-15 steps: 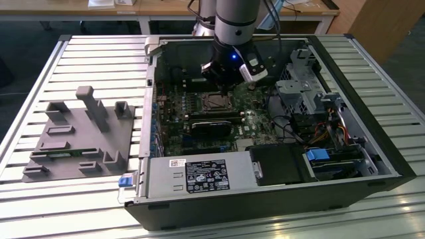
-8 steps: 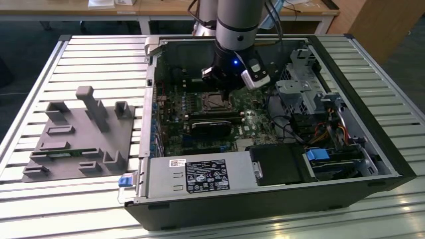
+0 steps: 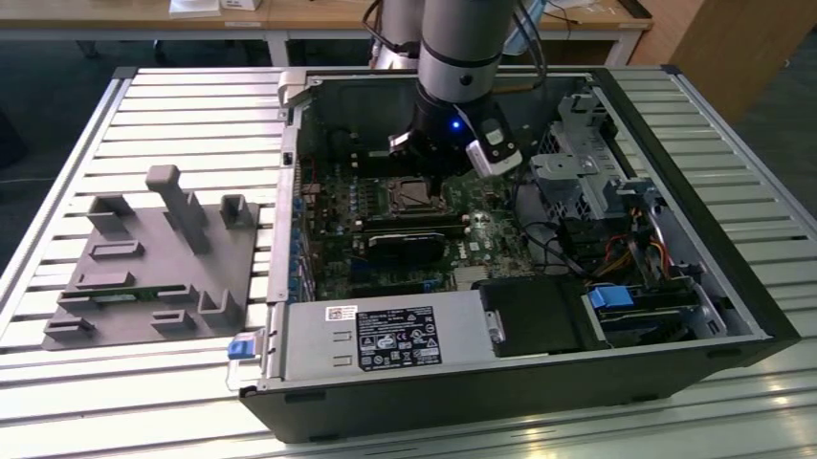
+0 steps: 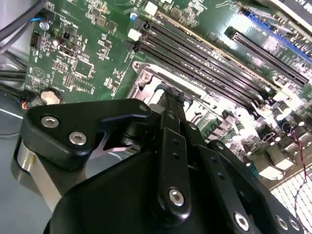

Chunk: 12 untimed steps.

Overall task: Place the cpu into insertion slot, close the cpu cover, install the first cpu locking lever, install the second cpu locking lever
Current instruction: 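Install the second cpu locking lever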

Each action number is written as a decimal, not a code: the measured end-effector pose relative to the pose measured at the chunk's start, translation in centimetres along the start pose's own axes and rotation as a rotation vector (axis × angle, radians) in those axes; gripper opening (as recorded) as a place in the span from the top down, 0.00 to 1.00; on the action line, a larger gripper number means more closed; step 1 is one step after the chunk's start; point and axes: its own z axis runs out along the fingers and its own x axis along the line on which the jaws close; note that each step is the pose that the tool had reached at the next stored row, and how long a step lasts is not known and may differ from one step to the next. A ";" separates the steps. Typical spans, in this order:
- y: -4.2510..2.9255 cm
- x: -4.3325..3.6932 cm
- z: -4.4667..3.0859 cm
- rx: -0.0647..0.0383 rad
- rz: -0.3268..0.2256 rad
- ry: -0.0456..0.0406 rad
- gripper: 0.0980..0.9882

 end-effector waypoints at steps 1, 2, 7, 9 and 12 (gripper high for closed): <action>-0.05 0.00 0.03 0.000 0.000 0.0000 0.99; -0.14 0.00 0.06 0.000 0.000 0.0002 0.99; -0.78 -0.02 0.18 0.000 0.000 0.0002 0.99; -0.98 0.01 0.19 0.000 0.000 0.0001 0.99; -1.10 0.24 0.22 0.000 0.000 0.0000 0.99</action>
